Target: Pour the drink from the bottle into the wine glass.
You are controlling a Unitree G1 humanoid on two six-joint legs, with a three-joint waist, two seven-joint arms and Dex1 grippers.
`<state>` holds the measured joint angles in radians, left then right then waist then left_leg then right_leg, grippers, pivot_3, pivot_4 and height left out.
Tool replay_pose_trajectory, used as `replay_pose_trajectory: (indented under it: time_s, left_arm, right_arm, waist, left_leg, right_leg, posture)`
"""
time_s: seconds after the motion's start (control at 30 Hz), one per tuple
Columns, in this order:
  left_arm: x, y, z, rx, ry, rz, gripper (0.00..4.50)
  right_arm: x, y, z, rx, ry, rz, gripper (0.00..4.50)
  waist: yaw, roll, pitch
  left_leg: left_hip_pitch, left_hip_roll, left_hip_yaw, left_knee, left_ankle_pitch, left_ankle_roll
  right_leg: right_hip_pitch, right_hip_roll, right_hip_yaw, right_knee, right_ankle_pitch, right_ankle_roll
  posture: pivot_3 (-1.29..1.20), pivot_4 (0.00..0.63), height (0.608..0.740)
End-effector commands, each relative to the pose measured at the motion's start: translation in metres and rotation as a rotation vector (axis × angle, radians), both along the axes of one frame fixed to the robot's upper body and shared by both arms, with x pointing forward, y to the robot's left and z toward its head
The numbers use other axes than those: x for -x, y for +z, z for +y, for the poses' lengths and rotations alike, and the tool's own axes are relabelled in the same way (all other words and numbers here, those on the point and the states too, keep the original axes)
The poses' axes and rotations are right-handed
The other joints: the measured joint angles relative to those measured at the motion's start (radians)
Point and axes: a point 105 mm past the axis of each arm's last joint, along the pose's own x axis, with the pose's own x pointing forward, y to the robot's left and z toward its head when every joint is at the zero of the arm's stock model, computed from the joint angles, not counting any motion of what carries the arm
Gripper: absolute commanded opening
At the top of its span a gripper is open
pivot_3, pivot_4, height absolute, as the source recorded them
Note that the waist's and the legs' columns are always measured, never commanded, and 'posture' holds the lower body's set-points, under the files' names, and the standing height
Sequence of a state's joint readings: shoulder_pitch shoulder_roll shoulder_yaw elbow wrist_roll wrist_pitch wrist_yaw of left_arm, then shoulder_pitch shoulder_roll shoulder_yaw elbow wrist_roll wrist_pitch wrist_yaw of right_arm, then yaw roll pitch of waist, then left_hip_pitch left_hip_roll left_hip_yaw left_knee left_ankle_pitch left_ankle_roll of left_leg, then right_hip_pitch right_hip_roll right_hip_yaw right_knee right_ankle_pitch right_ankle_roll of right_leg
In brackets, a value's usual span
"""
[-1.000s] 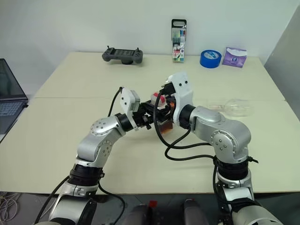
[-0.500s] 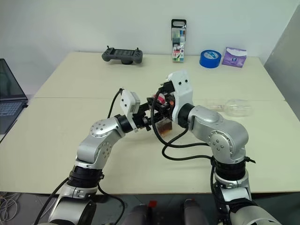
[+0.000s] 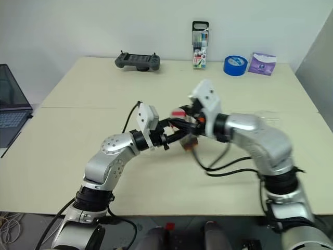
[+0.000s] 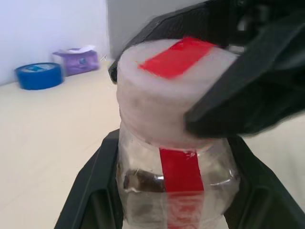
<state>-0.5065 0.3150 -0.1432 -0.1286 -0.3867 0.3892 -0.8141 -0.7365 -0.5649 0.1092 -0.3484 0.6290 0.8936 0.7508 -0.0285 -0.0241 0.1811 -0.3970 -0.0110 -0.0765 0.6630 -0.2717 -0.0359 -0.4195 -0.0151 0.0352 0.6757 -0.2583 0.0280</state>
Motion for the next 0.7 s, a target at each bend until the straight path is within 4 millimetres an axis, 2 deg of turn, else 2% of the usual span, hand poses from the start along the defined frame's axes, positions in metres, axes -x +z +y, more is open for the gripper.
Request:
replay_pose_trajectory:
  time_s: [0.03, 0.2, 0.4, 0.53, 0.63, 0.7]
  left_arm:
    - [-0.007, 0.014, 0.015, 0.028, 0.064, -0.018, 2.10]
    - [-0.006, 0.011, 0.017, 0.017, 0.061, -0.003, 2.10]
    - [-0.004, 0.007, 0.018, 0.013, 0.063, 0.015, 2.10]
    - [-0.003, 0.006, 0.017, 0.010, 0.058, 0.023, 2.10]
    - [-0.004, 0.005, 0.017, 0.012, 0.057, 0.031, 2.08]
    - [-0.004, 0.004, 0.017, 0.012, 0.056, 0.034, 2.08]
  right_arm:
    - [0.032, 0.011, 0.002, -0.083, 0.334, 0.017, 1.94]
    - [0.020, 0.014, -0.007, -0.055, 0.340, -0.011, 1.94]
    - [0.024, 0.018, -0.006, -0.055, 0.337, -0.009, 1.94]
    - [0.023, 0.020, -0.005, -0.055, 0.313, 0.000, 3.24]
    - [0.021, 0.025, -0.005, -0.061, 0.279, -0.054, 4.35]
    - [0.018, 0.032, -0.006, -0.062, 0.226, -0.110, 4.50]
  waist:
    - [-0.001, 0.000, 0.000]
    - [-0.007, 0.000, 0.000]
    - [-0.001, 0.000, 0.000]
    - [-0.001, 0.000, 0.000]
    - [-0.001, 0.000, 0.000]
    - [-0.001, 0.000, 0.000]
  left_leg:
    - [0.000, 0.000, 0.000, 0.000, 0.000, 0.000]
    - [0.004, 0.003, 0.003, 0.000, 0.000, 0.000]
    - [0.002, 0.003, 0.001, 0.000, 0.000, 0.000]
    - [0.002, 0.002, 0.001, 0.001, 0.000, 0.000]
    - [0.002, 0.003, 0.001, 0.000, 0.000, 0.000]
    - [0.002, 0.003, 0.001, 0.000, 0.000, 0.000]
  right_leg:
    - [0.000, 0.000, 0.001, 0.000, 0.000, 0.000]
    - [0.000, 0.001, 0.004, 0.004, 0.000, 0.000]
    - [-0.001, -0.001, 0.002, 0.004, 0.000, 0.000]
    - [-0.001, -0.001, 0.002, 0.004, 0.000, 0.000]
    - [-0.001, -0.001, 0.002, 0.004, 0.000, 0.000]
    - [-0.001, -0.001, 0.002, 0.004, 0.000, 0.000]
  posture:
    - [0.00, 0.150, 0.740]
    - [0.00, 0.150, 0.740]
    - [0.00, 0.150, 0.740]
    - [0.00, 0.150, 0.740]
    - [0.00, 0.150, 0.740]
    - [0.00, 0.150, 0.740]
